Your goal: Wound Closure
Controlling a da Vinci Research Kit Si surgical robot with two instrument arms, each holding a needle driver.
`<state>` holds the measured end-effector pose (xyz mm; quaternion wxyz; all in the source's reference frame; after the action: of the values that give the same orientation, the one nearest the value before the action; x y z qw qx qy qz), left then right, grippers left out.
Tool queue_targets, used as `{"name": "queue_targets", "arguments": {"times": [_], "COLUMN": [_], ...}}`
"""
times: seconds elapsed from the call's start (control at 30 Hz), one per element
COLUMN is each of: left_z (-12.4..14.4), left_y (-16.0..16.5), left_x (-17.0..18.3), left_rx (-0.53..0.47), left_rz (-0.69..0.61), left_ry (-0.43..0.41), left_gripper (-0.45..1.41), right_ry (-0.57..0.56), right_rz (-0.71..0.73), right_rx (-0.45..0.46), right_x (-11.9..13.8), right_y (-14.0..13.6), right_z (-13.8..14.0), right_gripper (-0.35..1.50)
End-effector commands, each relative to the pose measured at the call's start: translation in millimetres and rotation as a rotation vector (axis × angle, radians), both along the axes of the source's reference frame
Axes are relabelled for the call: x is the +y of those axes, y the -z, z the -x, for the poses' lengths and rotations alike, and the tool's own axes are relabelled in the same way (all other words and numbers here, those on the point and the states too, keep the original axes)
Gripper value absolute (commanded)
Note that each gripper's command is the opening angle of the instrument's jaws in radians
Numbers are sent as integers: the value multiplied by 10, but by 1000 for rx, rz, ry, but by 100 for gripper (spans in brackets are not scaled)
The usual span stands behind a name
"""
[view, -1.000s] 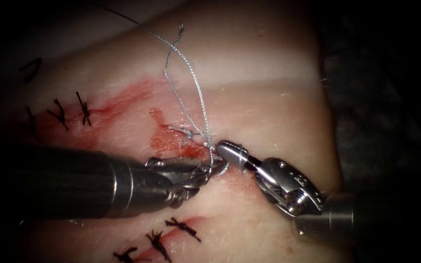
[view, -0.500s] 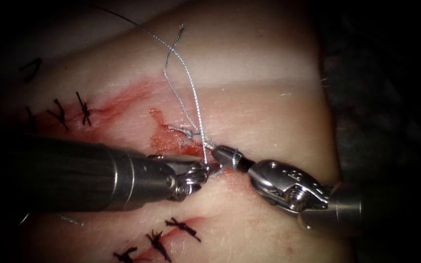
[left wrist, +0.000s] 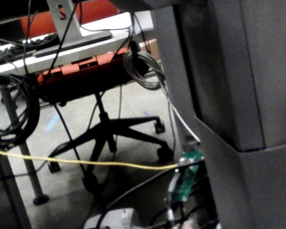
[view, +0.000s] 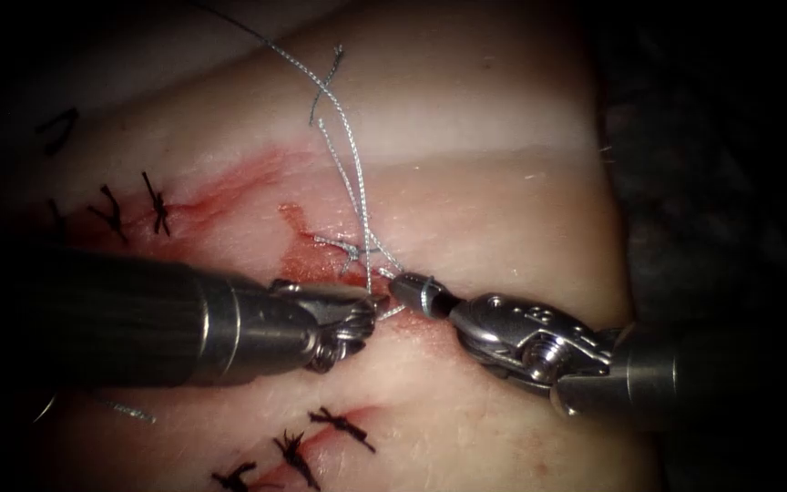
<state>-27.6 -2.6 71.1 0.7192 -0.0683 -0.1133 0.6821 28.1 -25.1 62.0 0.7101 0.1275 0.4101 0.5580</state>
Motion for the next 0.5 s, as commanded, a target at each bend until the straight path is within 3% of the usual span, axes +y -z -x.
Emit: {"name": "queue_targets", "arguments": {"times": [0.03,0.37,0.5], "left_z": [5,11,10], "left_y": [-7,-10,-12], "left_x": [-3,5,6], "left_rx": [0,9,11], "left_rz": [1,19,19], "left_ry": [-5,-29,-25], "left_gripper": [-45,-45,-45], "right_ry": [-15,-58,-58], "right_rz": [2,12,6], "right_rx": [-17,-150,-164], "right_x": [0,7,9], "right_y": [0,0,-2], "right_z": [-8,-11,-10], "right_gripper": [-35,-35,-35]}}
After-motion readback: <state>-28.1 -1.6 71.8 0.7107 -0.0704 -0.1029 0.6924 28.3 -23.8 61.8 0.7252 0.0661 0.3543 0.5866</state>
